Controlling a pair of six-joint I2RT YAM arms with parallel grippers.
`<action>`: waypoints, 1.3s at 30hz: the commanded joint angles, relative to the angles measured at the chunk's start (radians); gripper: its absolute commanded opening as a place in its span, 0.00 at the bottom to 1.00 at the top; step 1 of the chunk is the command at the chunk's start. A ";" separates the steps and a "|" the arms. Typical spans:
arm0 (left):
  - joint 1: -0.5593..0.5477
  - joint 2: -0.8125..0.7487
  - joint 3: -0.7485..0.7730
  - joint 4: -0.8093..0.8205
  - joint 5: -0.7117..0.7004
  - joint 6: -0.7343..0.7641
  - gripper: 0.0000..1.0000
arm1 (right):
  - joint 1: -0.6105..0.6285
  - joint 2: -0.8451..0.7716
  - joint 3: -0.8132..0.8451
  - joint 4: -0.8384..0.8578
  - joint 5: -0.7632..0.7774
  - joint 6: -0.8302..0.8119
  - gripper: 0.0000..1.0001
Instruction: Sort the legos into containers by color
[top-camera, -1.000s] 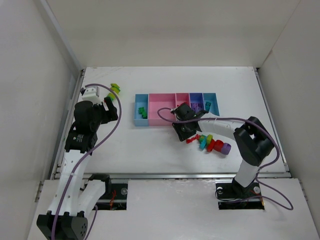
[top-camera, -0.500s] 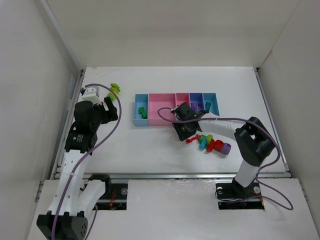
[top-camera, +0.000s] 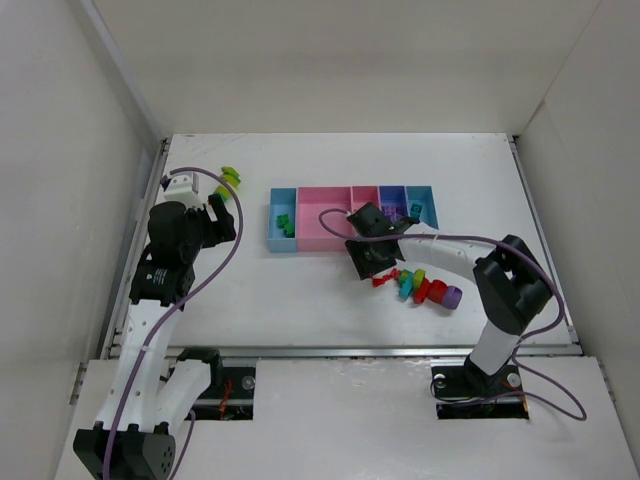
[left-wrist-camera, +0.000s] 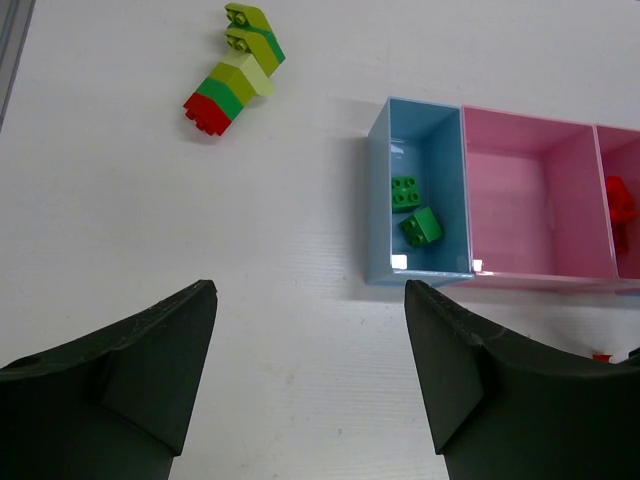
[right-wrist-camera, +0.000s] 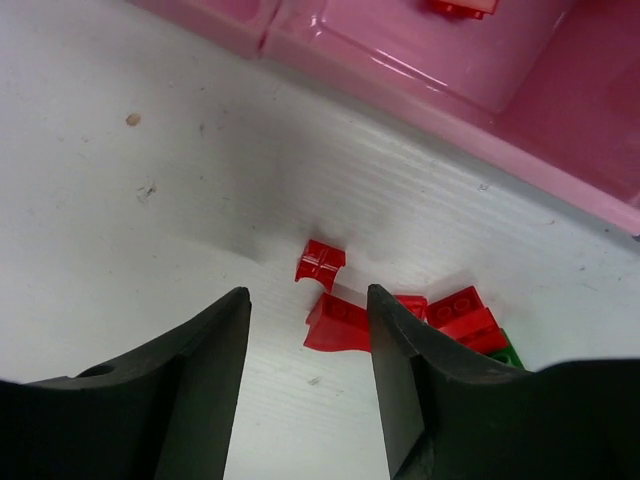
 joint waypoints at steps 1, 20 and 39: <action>0.005 -0.027 0.005 0.034 0.013 -0.012 0.73 | -0.002 0.032 0.039 -0.019 0.048 0.059 0.56; 0.005 -0.027 0.005 0.034 0.013 -0.003 0.74 | -0.002 0.083 0.030 0.062 -0.016 0.059 0.05; 0.005 -0.027 0.005 0.034 0.022 -0.003 0.74 | -0.175 -0.074 0.214 0.136 0.048 0.027 0.00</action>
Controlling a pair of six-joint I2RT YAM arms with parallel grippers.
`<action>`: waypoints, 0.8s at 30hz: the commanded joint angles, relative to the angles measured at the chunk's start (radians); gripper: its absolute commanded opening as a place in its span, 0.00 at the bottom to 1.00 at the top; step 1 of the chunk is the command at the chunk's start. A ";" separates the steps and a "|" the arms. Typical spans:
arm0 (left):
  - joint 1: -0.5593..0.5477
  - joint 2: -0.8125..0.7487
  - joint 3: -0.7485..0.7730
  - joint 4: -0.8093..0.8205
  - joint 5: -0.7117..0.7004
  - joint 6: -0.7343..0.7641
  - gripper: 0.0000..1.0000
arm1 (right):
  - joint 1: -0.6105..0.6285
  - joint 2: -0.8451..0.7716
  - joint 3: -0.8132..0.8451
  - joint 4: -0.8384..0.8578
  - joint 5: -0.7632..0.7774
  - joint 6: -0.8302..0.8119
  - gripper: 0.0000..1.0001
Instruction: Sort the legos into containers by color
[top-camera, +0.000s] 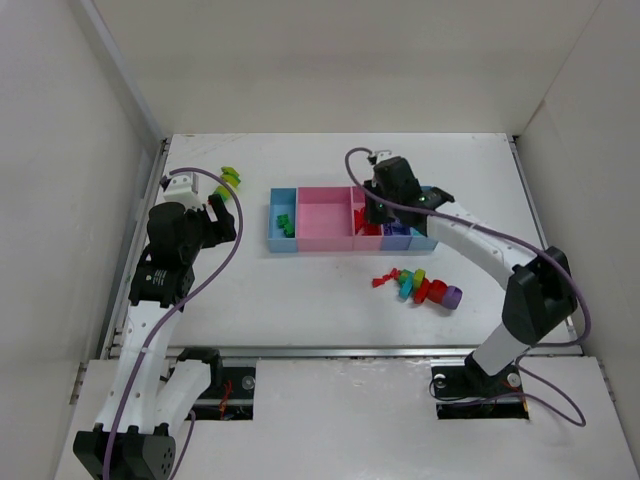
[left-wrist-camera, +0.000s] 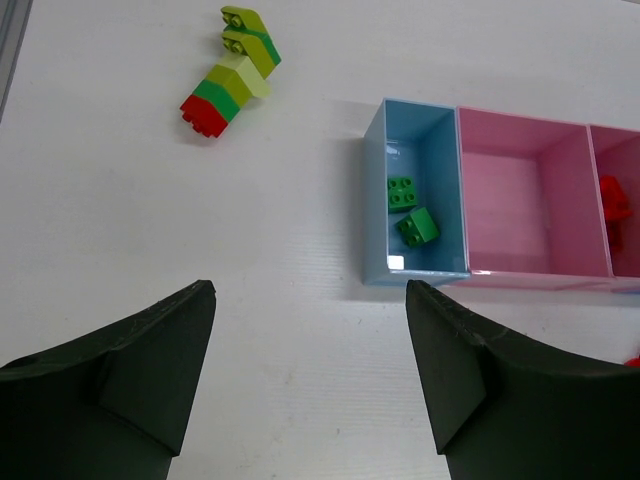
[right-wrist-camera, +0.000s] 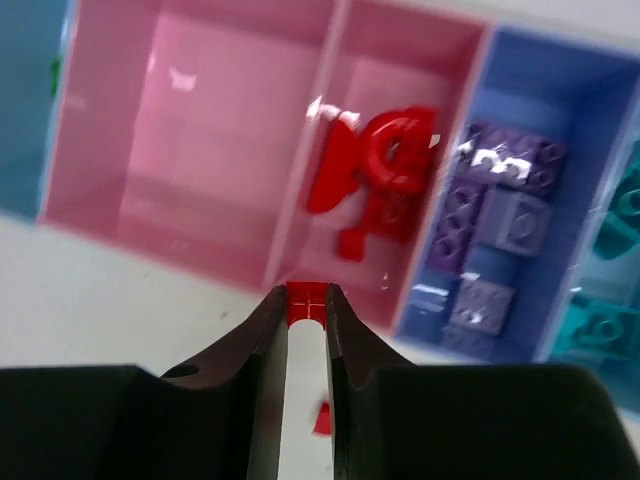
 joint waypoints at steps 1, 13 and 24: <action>0.005 -0.020 0.005 0.035 0.015 -0.003 0.74 | -0.080 0.058 0.059 0.018 0.016 -0.016 0.00; 0.005 -0.001 0.005 0.035 0.015 -0.003 0.74 | -0.093 0.196 0.149 0.027 -0.038 -0.083 0.03; 0.005 0.008 0.005 0.035 0.024 -0.003 0.74 | -0.093 0.181 0.149 0.004 -0.057 -0.102 0.68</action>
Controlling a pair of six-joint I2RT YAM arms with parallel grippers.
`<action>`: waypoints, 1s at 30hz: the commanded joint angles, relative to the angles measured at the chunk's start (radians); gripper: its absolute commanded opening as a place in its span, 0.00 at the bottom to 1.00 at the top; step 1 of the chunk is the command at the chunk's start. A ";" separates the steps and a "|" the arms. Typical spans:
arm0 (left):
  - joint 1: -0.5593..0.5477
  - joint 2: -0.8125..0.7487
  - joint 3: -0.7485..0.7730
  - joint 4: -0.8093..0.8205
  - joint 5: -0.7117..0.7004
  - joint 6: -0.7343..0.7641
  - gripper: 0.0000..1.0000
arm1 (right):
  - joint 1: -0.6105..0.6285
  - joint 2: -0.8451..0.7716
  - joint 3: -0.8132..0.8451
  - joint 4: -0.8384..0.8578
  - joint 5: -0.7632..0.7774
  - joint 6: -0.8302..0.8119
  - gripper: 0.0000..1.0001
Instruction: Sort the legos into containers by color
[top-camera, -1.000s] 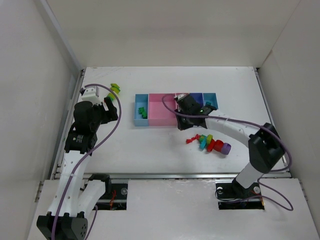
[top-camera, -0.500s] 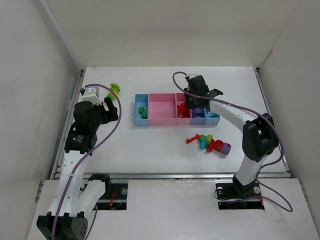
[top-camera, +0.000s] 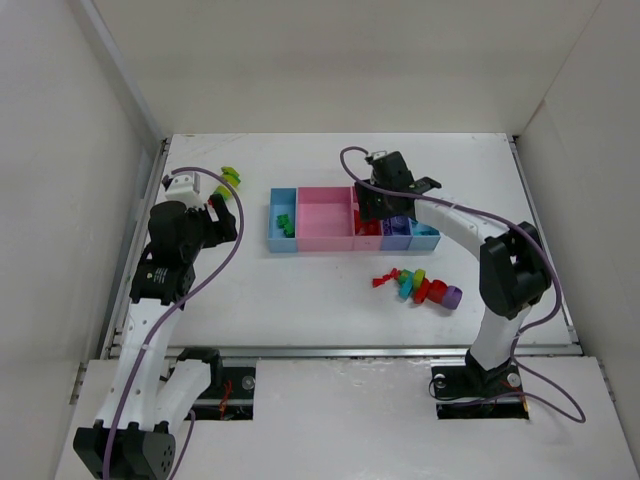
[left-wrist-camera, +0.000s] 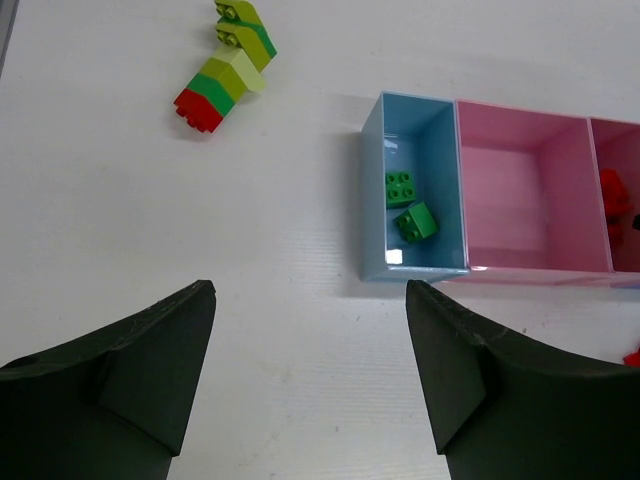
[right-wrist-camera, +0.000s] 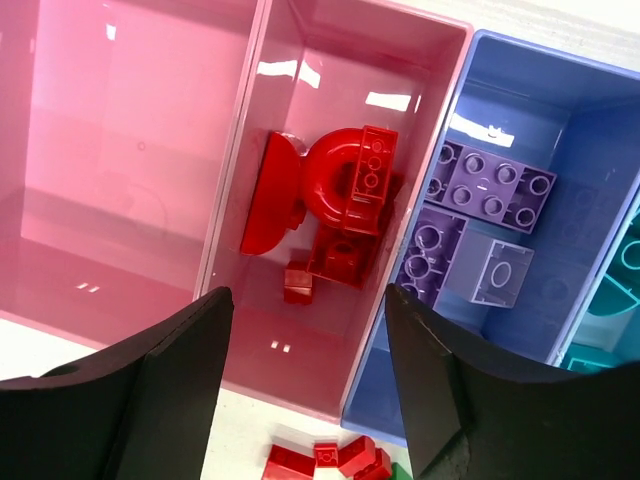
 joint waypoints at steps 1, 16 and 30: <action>0.005 -0.006 0.005 0.035 0.014 -0.003 0.74 | 0.006 -0.033 0.038 0.009 -0.019 -0.020 0.68; 0.014 -0.015 -0.004 0.045 0.014 -0.003 0.74 | 0.094 -0.254 -0.227 -0.172 -0.130 -0.086 0.67; 0.023 -0.044 -0.013 0.045 0.035 -0.013 0.74 | 0.312 0.055 -0.103 -0.462 0.067 -0.465 0.74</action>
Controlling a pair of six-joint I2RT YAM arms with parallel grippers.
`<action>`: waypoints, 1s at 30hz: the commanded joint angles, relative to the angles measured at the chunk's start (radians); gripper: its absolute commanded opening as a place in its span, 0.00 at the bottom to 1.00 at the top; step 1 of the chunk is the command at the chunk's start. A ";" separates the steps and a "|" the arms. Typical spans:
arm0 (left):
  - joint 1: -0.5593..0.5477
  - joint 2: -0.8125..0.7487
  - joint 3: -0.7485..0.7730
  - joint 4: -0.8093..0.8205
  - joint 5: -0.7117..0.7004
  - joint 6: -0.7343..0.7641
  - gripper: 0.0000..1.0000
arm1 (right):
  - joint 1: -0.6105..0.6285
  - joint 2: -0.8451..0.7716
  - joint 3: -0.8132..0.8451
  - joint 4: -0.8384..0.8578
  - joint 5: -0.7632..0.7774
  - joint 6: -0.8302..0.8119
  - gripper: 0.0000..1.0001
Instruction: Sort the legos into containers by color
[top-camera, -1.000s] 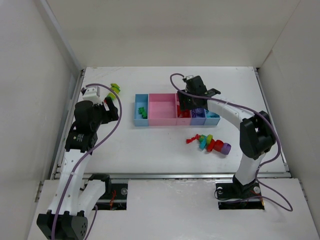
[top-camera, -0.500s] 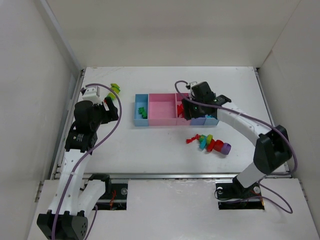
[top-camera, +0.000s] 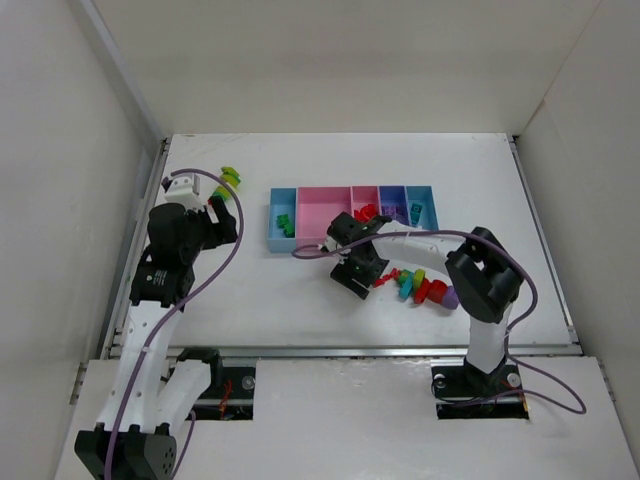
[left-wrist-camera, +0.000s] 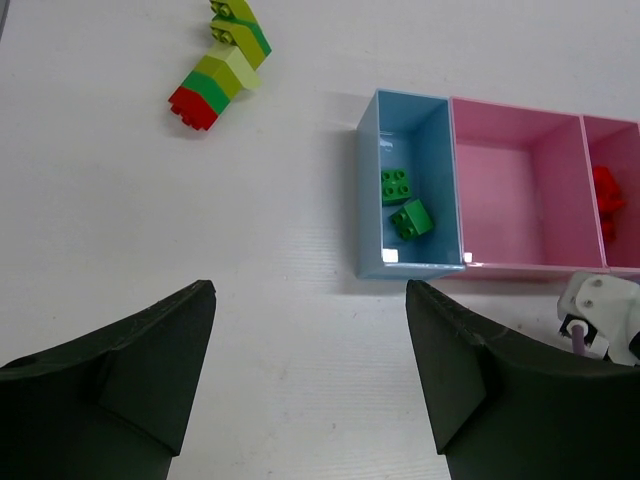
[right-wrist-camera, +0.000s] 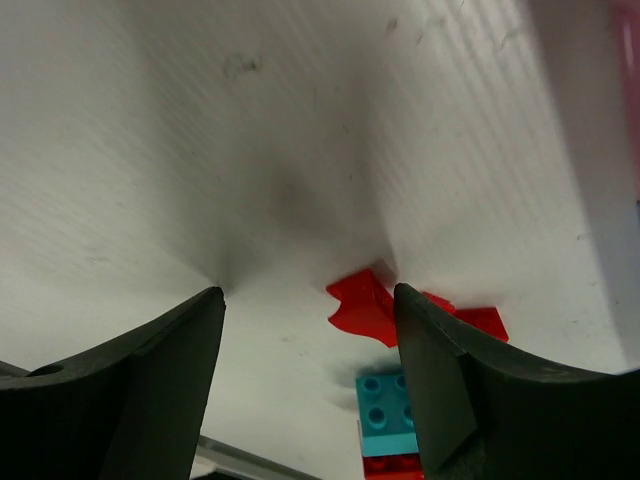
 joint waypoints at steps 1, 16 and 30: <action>0.011 -0.032 -0.001 0.044 0.014 -0.010 0.74 | 0.020 -0.016 0.001 -0.101 0.094 -0.097 0.74; 0.020 -0.041 -0.001 0.044 0.014 -0.010 0.74 | 0.020 0.009 0.002 -0.038 0.189 -0.118 0.53; 0.020 -0.041 -0.001 0.044 0.014 -0.010 0.74 | 0.020 -0.042 0.002 0.006 0.054 -0.110 0.00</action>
